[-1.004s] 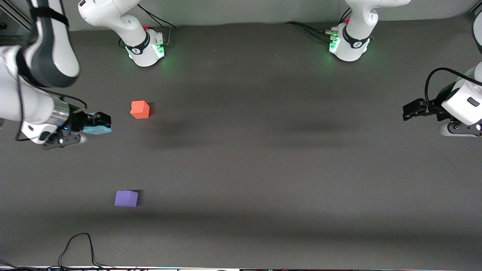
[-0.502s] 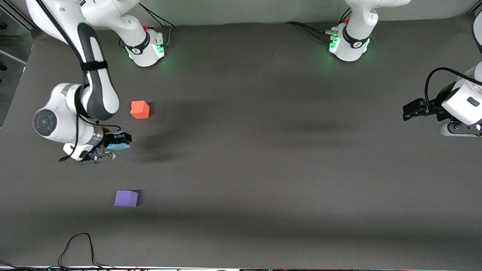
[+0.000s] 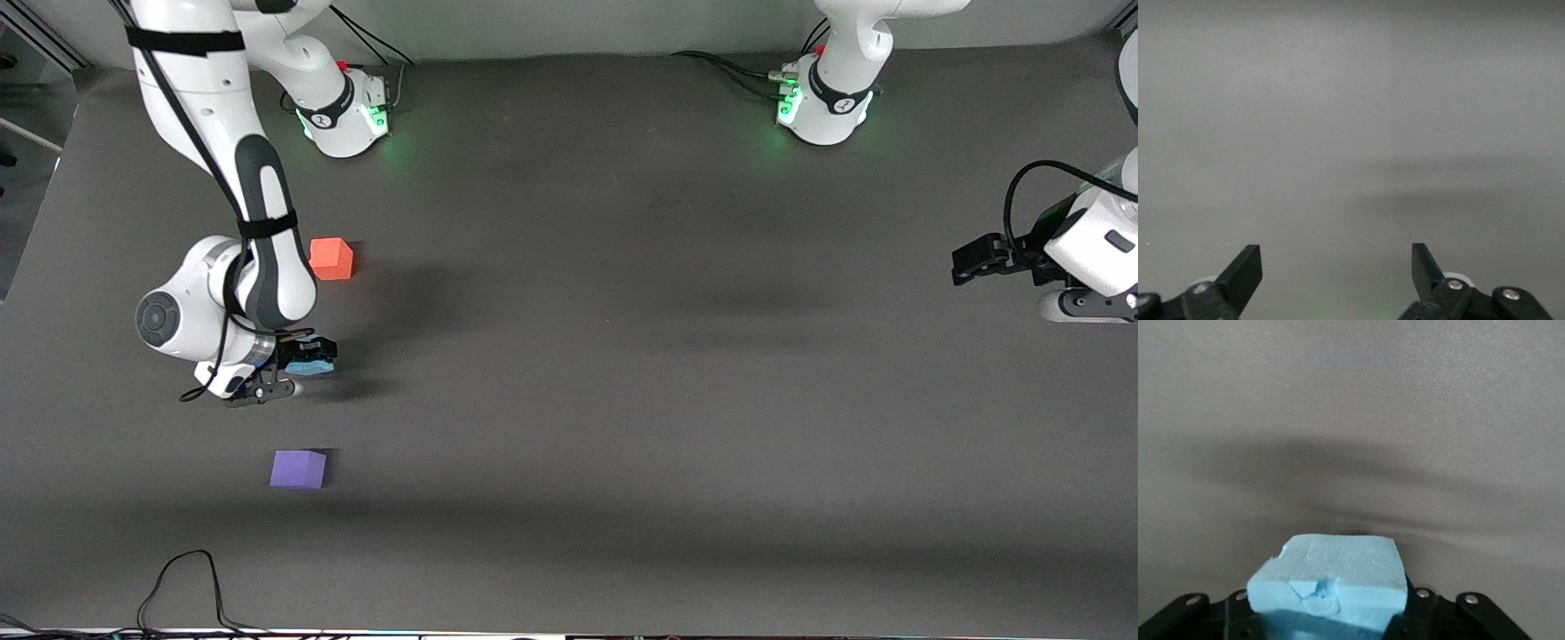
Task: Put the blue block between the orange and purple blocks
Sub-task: 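Lower the blue block between the orange and purple blocks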
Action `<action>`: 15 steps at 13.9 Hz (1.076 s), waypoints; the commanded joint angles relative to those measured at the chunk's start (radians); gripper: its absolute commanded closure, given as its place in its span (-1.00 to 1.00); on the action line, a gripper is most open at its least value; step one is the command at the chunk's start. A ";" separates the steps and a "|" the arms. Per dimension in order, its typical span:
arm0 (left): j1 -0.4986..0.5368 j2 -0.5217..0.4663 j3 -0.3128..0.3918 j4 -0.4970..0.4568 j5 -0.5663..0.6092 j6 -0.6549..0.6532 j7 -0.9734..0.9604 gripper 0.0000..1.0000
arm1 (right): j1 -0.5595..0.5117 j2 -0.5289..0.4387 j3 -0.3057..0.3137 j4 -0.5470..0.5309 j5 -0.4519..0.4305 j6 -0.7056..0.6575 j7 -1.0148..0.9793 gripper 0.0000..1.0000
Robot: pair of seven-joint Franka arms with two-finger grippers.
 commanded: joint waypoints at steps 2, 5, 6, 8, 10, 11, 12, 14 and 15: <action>-0.007 -0.014 0.004 -0.006 -0.001 -0.007 -0.018 -1.00 | 0.007 0.041 -0.006 0.020 0.059 0.020 -0.042 -0.06; -0.009 -0.012 0.004 -0.006 -0.001 -0.002 -0.018 -1.00 | 0.012 0.055 -0.006 0.021 0.112 0.020 -0.028 -1.00; -0.009 -0.012 0.006 -0.005 -0.001 -0.002 -0.017 -1.00 | 0.012 0.052 -0.006 0.021 0.112 0.019 -0.027 -1.00; -0.009 -0.012 0.004 -0.005 -0.001 -0.001 -0.017 -1.00 | 0.015 0.035 -0.009 0.021 0.112 0.013 -0.022 -1.00; -0.010 -0.012 0.004 -0.005 -0.003 0.001 -0.018 -1.00 | 0.018 -0.002 -0.018 0.023 0.099 -0.025 0.002 -1.00; -0.010 -0.012 0.004 -0.005 -0.003 0.004 -0.018 -1.00 | 0.024 -0.019 -0.044 0.033 0.081 -0.079 0.019 -1.00; -0.010 -0.012 0.004 -0.005 -0.003 0.005 -0.018 -1.00 | 0.033 -0.037 -0.071 0.055 0.049 -0.136 0.035 -1.00; -0.010 -0.012 0.004 -0.005 -0.003 0.005 -0.018 -1.00 | 0.052 -0.078 -0.105 0.087 -0.020 -0.229 0.070 -1.00; -0.010 -0.012 0.004 -0.005 -0.003 0.005 -0.018 -1.00 | 0.056 -0.112 -0.122 0.095 -0.058 -0.255 0.075 -1.00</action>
